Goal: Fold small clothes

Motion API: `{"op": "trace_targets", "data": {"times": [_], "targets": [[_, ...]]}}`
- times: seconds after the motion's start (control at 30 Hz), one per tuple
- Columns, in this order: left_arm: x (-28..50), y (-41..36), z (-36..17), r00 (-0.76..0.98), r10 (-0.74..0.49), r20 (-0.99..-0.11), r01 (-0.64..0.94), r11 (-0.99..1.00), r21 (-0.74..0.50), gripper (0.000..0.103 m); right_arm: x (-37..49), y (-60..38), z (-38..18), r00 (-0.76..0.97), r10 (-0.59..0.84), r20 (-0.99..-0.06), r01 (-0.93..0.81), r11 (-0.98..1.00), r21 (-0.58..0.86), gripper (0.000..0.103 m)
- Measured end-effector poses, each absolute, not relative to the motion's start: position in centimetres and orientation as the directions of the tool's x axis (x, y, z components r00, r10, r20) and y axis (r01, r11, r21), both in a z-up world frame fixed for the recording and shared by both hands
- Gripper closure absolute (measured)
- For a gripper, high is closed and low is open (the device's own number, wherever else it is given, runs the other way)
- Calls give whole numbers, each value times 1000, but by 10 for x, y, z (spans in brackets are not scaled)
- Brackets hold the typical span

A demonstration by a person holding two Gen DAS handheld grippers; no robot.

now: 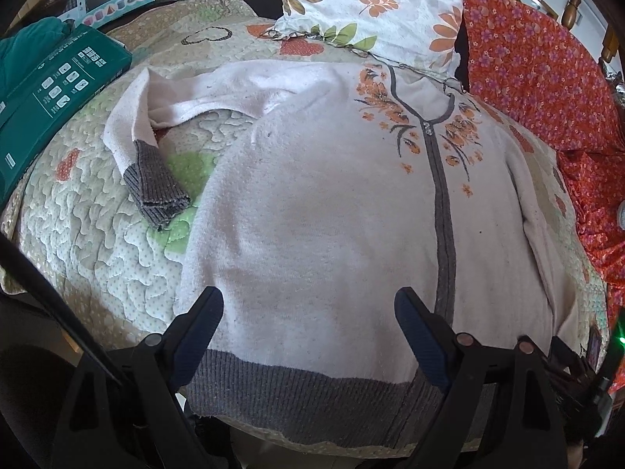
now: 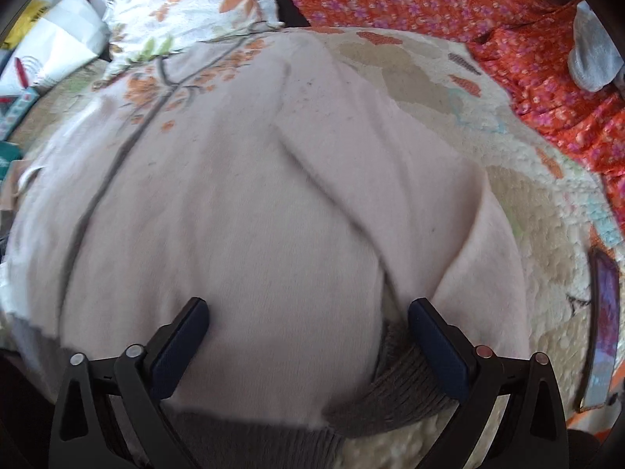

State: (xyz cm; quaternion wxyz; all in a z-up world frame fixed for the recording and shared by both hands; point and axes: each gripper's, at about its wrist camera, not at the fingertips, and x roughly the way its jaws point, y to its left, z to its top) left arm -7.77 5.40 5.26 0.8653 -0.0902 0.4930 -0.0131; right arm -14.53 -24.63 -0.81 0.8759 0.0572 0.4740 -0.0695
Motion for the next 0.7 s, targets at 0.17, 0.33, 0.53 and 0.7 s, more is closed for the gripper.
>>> {"op": "trace_targets", "data": {"times": [0.17, 0.33, 0.53, 0.7], "targets": [[-75, 51, 55, 525, -90, -846, -72, 986, -149, 14, -175, -288, 29, 647, 57, -761, 166, 963, 213, 13], [-74, 51, 53, 524, -98, -846, -64, 986, -154, 14, -166, -348, 54, 669, -29, -743, 257, 947, 195, 13], [-80, 55, 55, 524, -92, -847, -69, 986, -150, 14, -123, -383, 19, 557, 8, -830, 319, 921, 223, 17], [-84, 62, 63, 551, -73, -831, -72, 988, -134, 14, -118, -378, 4, 515, 0, -857, 325, 925, 196, 87]]}}
